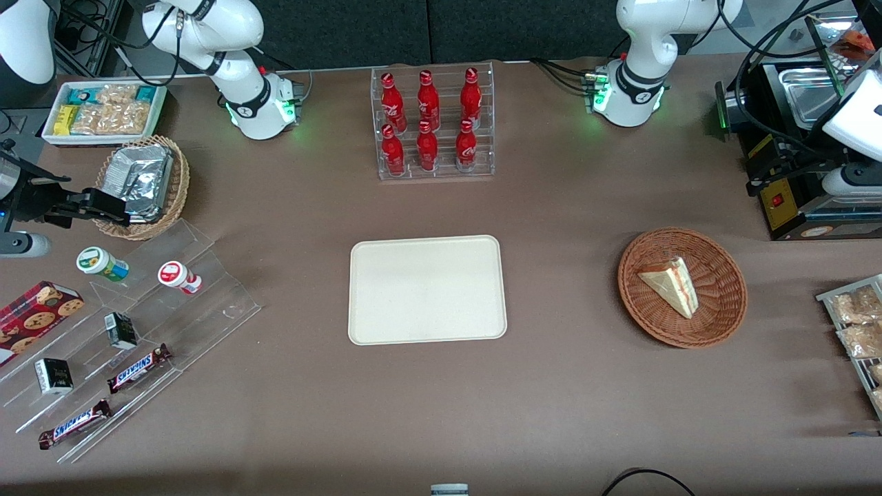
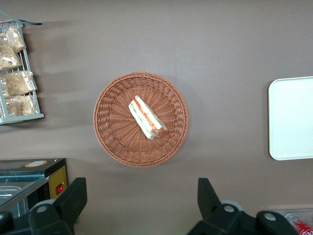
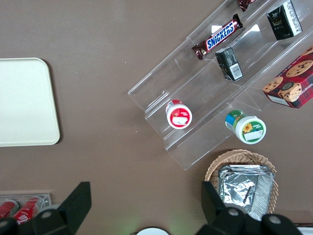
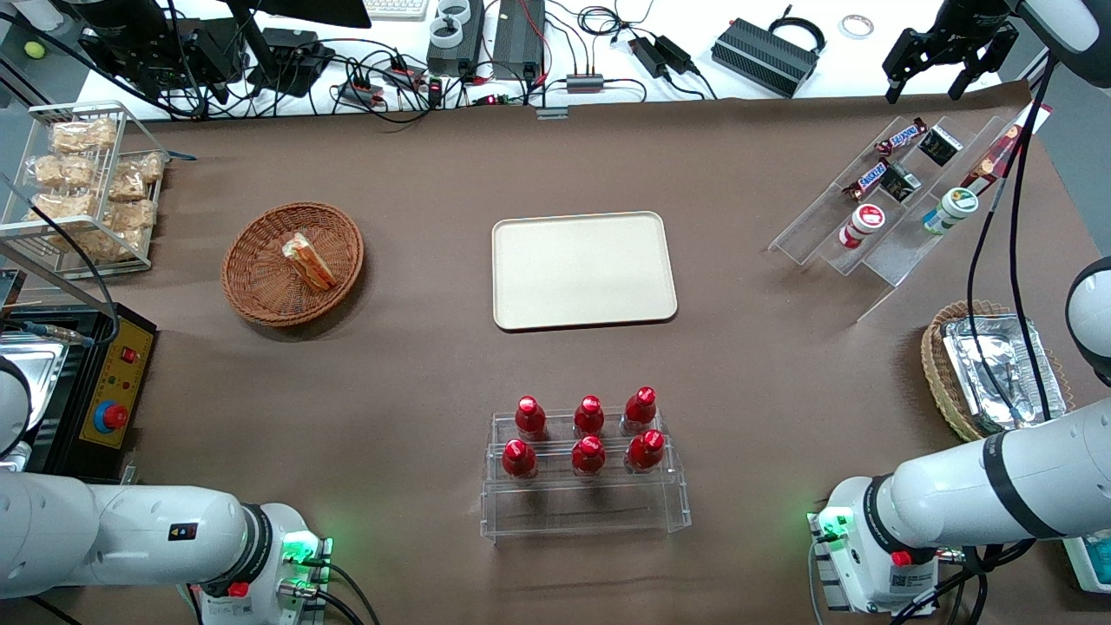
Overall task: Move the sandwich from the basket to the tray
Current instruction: 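Move the left gripper down over the wrapped sandwich in the wicker basket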
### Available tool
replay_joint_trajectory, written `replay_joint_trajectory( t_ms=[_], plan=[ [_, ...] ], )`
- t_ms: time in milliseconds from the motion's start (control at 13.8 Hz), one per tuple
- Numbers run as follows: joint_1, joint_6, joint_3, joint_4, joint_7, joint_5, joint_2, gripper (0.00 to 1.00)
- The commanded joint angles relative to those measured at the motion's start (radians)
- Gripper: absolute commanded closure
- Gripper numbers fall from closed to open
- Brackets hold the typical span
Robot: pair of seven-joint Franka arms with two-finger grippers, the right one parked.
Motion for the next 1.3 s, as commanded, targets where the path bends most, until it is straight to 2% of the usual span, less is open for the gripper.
replay_joint_trajectory(
  t_ms=[0,217,290,507,725,1087,1232],
  plan=[
    [-0.001,-0.021,-0.002,0.016,-0.017,0.005,0.009,0.00],
    [0.005,-0.024,0.000,0.006,-0.024,0.003,0.012,0.00],
    [0.011,-0.048,0.003,0.000,-0.068,0.000,0.020,0.00],
    [0.019,-0.064,0.008,-0.018,-0.355,0.009,0.095,0.00],
    [0.025,-0.009,0.008,-0.052,-0.408,0.012,0.197,0.00],
    [0.026,0.408,0.014,-0.351,-0.633,0.019,0.228,0.00],
    [0.025,0.486,0.014,-0.377,-0.725,0.019,0.282,0.00]
  ],
)
